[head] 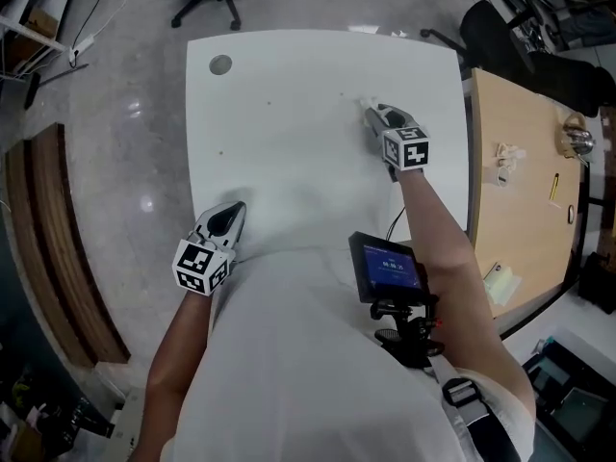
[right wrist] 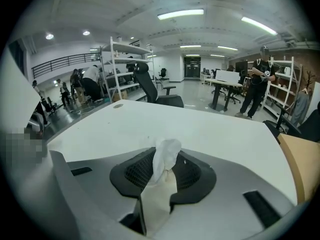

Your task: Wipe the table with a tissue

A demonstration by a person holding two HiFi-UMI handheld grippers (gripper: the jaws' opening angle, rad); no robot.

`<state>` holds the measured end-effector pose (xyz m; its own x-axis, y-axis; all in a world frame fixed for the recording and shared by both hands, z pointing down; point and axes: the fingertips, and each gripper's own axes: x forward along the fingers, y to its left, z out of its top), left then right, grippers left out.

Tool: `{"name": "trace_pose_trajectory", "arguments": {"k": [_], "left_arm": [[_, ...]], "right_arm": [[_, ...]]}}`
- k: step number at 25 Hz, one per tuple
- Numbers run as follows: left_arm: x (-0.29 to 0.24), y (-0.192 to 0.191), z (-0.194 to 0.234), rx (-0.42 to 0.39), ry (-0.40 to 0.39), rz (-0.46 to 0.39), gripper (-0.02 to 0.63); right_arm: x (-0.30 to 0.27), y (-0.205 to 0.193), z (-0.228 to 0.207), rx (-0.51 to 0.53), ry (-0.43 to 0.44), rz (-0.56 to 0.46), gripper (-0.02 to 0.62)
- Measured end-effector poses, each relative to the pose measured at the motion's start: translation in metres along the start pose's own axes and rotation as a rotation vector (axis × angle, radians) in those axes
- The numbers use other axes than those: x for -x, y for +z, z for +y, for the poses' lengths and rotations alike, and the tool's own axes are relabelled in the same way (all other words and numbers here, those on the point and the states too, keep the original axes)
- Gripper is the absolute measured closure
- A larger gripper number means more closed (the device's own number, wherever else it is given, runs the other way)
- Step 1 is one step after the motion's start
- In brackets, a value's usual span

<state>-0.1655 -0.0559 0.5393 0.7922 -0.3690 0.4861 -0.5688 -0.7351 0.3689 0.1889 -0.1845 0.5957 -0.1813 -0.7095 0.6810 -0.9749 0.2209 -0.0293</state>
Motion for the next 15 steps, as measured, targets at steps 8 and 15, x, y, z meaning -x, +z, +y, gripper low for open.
{"name": "trace_pose_trajectory", "arguments": {"k": [8, 15], "left_arm": [[-0.021, -0.001, -0.007, 0.024, -0.01, 0.012, 0.603], [-0.028, -0.006, -0.008, 0.043, -0.018, 0.028, 0.603]], "right_arm": [[-0.02, 0.008, -0.023, 0.006, -0.027, -0.01, 0.499], [-0.051, 0.023, 0.002, 0.153, 0.036, 0.011, 0.499]]}}
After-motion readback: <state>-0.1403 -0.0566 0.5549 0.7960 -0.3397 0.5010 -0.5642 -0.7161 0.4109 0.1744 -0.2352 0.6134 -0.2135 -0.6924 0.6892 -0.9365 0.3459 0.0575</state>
